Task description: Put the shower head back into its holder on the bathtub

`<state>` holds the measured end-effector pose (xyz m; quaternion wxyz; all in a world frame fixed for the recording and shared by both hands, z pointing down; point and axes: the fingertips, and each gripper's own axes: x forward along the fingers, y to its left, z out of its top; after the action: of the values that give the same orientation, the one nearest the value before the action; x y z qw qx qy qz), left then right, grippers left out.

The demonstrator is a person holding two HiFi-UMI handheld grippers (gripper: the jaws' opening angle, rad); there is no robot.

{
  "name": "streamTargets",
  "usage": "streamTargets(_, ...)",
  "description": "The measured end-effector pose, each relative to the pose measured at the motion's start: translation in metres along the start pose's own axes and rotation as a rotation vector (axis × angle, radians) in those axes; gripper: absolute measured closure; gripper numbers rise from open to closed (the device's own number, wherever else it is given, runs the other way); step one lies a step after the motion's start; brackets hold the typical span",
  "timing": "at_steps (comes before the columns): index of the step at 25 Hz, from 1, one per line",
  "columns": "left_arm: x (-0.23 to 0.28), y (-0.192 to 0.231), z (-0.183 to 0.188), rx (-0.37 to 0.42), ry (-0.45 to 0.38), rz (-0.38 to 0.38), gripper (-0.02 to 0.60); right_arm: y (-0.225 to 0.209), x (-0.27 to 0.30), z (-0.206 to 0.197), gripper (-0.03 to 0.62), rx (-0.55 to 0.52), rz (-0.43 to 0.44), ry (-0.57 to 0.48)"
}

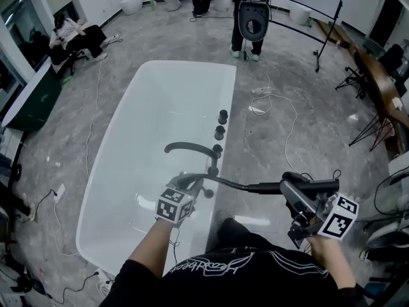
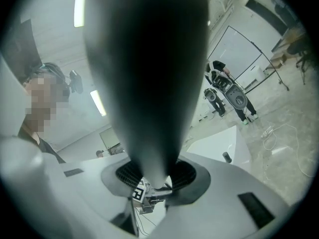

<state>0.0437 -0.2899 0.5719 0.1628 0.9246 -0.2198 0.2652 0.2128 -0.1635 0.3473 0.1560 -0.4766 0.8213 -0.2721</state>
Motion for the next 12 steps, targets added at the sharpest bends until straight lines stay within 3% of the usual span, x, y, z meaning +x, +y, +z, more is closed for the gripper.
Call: streamTargets(12, 0.046, -0.018, -0.074, -0.033, 0.152, -0.035, 0.518, -0.007, 0.045, -0.014, 0.464, -0.028, 0.104, 0.124)
